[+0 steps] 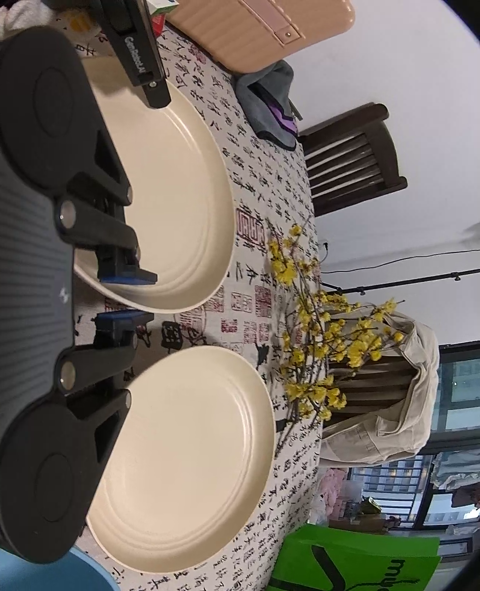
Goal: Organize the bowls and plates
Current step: 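Hold the cream plate rim closed in both tools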
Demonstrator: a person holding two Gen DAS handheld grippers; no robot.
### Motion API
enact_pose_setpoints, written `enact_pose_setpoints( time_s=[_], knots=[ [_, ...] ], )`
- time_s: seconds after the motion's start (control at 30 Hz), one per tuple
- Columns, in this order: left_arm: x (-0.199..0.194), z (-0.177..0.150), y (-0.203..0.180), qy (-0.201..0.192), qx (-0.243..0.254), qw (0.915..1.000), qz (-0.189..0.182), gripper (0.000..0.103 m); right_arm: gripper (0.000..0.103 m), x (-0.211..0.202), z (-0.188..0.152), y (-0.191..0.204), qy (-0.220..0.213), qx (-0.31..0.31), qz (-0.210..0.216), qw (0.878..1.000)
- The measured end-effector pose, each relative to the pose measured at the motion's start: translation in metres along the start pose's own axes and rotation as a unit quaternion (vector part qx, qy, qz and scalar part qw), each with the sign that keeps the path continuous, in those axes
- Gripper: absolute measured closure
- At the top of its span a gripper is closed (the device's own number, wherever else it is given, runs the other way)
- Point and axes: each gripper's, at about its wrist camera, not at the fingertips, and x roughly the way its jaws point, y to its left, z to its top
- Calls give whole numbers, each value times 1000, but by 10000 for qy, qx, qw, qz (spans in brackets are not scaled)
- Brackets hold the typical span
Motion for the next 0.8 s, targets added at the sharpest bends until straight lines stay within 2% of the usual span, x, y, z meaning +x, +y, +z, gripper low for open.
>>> enact_pose_setpoints(
  time_s=[0.17, 0.4, 0.53, 0.57, 0.6, 0.8],
  knots=[
    [5, 1, 7, 151, -177, 9997, -89, 88, 90, 8, 3, -6, 203, 247, 101, 9994],
    [5, 3, 14, 23, -419, 9990, -137, 87, 86, 19, 14, -14, 367, 580, 142, 9975],
    [9, 3, 15, 23, -408, 9991, -133, 87, 84, 22, 15, -11, 310, 419, 148, 9985],
    [10, 3, 15, 54, -384, 9991, -188, 88, 89, 21, 15, -10, 287, 350, 175, 9988],
    [11, 3, 14, 84, -367, 9990, -258, 88, 89, 21, 13, -8, 255, 277, 173, 9991],
    [7, 2, 7, -23, -195, 9997, -131, 88, 89, 16, 7, 4, 46, -89, -78, 9999]
  ],
)
